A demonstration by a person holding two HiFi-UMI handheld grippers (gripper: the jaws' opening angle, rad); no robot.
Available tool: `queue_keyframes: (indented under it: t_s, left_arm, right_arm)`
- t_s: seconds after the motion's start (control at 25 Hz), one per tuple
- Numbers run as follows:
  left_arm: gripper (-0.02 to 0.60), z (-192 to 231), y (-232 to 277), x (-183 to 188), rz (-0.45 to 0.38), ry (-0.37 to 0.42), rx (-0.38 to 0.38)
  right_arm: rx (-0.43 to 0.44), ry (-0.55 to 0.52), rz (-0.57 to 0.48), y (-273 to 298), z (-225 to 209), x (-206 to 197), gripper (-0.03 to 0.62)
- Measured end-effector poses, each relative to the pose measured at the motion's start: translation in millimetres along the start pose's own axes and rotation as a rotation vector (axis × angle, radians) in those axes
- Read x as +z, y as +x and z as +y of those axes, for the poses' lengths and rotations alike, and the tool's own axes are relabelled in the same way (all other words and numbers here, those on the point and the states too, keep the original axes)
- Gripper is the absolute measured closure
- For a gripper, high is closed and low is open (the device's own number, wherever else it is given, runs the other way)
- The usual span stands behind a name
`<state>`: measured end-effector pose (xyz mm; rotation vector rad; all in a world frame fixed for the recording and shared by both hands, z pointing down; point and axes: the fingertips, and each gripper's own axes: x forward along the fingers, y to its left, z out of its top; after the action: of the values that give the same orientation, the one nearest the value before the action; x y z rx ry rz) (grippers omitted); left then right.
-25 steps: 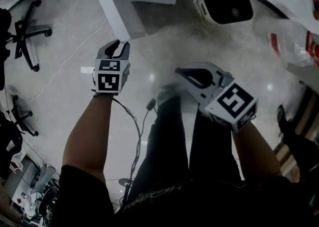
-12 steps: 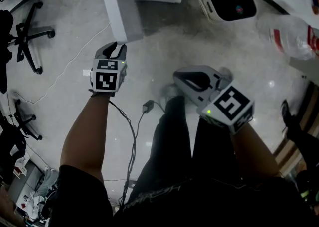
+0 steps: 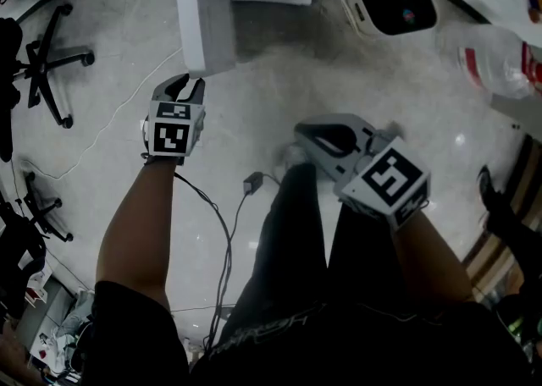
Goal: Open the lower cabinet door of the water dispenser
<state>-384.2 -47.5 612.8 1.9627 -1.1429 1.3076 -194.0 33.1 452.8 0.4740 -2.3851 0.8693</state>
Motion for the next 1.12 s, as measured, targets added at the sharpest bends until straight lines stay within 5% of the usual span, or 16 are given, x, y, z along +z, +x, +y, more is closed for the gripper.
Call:
queue_keyframes:
  t_s: [0.72, 0.92, 1.12]
  left_arm:
    - [0.479, 49.4, -7.9, -15.4, 0.062, 0.099, 0.080]
    - [0.480, 60.0, -11.3, -28.1, 0.092, -0.003, 0.101]
    - [0.482, 65.1, -19.2, -46.3, 0.075, -0.222, 0.084]
  right_arm:
    - [0.007, 0.008, -0.005, 7.0, 0.2, 7.0, 0.582]
    - [0.012, 0.022, 0.012, 8.4, -3.0, -10.6, 0.582]
    - [-0.027, 0.038, 0.004, -3.0, -7.0, -24.5, 0.582]
